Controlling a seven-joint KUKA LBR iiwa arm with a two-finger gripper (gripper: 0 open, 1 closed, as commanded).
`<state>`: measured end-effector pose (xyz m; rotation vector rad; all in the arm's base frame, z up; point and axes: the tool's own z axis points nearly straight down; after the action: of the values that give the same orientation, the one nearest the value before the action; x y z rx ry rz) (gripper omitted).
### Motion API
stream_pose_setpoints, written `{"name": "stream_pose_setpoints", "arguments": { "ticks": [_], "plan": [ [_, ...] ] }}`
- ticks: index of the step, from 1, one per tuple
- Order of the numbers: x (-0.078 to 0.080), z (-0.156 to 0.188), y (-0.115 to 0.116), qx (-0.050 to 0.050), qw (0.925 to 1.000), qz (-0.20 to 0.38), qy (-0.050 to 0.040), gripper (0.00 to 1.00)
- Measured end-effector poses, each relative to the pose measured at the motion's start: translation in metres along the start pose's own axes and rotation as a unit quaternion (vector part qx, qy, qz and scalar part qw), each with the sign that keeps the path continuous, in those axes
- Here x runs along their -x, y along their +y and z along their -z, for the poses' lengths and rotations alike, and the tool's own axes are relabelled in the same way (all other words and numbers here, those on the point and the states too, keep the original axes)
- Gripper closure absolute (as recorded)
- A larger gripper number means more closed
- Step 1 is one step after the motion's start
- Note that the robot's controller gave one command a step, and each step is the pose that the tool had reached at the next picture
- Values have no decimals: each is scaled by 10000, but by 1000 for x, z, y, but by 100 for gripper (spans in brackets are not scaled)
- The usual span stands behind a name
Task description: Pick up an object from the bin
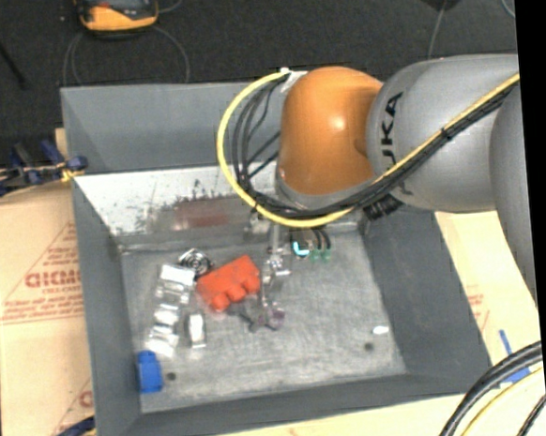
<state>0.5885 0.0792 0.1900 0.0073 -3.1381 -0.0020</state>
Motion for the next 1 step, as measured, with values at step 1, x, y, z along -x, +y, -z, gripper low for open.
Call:
{"name": "stream_pose_setpoints", "arguments": {
  "ticks": [1],
  "plan": [
    [6,-94,5,1,9986,532,-68,0]
  ]
}}
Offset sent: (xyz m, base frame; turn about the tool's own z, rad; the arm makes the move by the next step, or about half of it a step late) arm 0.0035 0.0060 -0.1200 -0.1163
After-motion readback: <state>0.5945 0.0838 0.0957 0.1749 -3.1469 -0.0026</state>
